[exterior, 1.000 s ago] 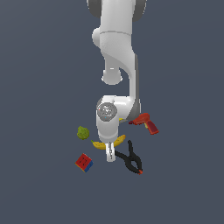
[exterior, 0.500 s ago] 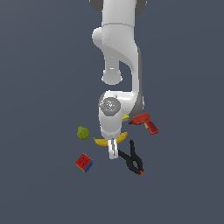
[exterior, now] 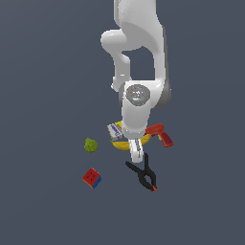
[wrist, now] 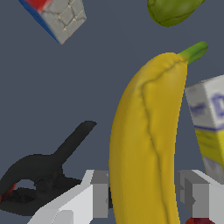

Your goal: Pick up a designated object from a clutter of objects.

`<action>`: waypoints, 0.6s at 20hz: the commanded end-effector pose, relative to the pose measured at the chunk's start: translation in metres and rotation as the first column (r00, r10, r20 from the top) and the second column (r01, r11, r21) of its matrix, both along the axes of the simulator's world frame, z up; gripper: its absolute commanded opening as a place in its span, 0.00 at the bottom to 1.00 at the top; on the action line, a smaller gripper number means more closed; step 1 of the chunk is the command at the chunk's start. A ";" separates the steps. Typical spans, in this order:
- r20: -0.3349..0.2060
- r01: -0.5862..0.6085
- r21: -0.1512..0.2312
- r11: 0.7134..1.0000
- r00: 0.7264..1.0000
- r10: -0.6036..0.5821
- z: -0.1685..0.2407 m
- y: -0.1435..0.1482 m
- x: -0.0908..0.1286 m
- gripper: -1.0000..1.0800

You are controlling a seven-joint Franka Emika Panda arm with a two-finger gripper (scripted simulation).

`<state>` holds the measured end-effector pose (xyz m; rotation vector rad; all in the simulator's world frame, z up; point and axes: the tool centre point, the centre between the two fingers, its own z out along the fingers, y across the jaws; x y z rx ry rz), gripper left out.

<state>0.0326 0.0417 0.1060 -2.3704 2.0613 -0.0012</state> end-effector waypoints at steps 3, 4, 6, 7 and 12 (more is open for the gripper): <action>0.002 -0.001 0.000 1.000 1.000 0.001 0.045 0.030 -0.013 0.00; 0.002 -0.001 -0.001 1.000 1.000 0.001 0.055 0.037 -0.016 0.00; 0.002 -0.001 -0.001 1.000 1.000 0.001 0.075 0.050 -0.022 0.00; 0.002 -0.001 -0.001 1.000 1.000 0.001 0.086 0.057 -0.025 0.00; 0.002 -0.001 -0.003 1.000 1.000 0.001 0.136 0.091 -0.040 0.00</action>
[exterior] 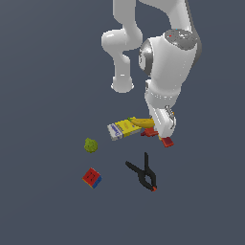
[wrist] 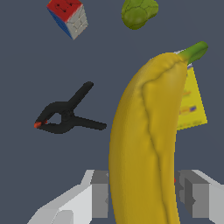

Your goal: Pick up a designated object from a clutter of objects.

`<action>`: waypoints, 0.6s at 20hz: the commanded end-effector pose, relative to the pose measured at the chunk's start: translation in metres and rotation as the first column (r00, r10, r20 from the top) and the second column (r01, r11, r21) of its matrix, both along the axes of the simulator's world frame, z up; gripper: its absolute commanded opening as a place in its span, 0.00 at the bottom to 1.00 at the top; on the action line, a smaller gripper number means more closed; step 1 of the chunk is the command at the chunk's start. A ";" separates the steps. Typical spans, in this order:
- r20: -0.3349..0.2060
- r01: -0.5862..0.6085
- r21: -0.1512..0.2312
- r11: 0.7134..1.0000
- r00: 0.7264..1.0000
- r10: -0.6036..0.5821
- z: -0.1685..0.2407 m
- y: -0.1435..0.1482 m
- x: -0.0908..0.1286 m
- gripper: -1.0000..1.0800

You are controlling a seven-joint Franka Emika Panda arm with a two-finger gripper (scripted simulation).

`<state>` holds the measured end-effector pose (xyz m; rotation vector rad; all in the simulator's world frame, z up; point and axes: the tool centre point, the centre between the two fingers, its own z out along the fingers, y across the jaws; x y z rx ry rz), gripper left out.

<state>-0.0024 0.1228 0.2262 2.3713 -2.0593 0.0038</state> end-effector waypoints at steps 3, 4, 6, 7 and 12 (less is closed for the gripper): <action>0.001 0.000 -0.001 1.000 1.000 0.000 0.045 0.029 -0.012 0.00; 0.001 0.000 -0.001 1.000 1.000 0.000 0.054 0.035 -0.015 0.00; 0.001 0.000 -0.001 1.000 1.000 0.000 0.070 0.047 -0.019 0.00; 0.001 0.000 -0.001 1.000 1.000 0.000 0.078 0.052 -0.021 0.00; 0.000 -0.001 0.000 1.000 1.000 0.001 0.109 0.074 -0.029 0.00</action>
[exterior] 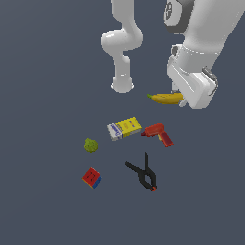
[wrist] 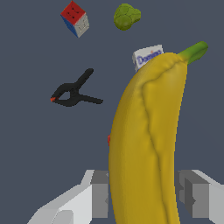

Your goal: Pick up a designated object from a clutter of objects.

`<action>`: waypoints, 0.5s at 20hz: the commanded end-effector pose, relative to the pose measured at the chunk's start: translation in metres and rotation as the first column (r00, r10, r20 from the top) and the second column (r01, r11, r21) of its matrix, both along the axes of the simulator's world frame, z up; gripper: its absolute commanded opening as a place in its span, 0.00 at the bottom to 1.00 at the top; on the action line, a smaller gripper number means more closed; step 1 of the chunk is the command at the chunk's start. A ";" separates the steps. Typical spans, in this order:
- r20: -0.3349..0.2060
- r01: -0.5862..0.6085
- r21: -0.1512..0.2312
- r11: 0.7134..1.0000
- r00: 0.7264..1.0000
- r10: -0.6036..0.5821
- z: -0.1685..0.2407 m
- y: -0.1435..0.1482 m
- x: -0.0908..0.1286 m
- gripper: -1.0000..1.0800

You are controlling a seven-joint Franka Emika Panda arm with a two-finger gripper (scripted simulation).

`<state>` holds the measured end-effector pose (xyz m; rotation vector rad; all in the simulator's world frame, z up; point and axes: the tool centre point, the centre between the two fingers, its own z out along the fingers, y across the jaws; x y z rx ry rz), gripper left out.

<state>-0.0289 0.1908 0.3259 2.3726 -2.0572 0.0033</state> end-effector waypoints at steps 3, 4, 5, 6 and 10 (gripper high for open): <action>0.000 0.000 0.001 1.000 1.000 0.000 0.022 0.015 -0.005 0.00; 0.000 0.000 0.001 1.000 1.000 0.000 0.025 0.017 -0.005 0.00; 0.000 0.000 0.001 1.000 1.000 0.000 0.028 0.019 -0.006 0.00; -0.001 0.000 0.002 1.000 1.000 0.000 0.030 0.020 -0.006 0.00; -0.001 0.000 0.002 1.000 1.000 0.000 0.033 0.023 -0.006 0.00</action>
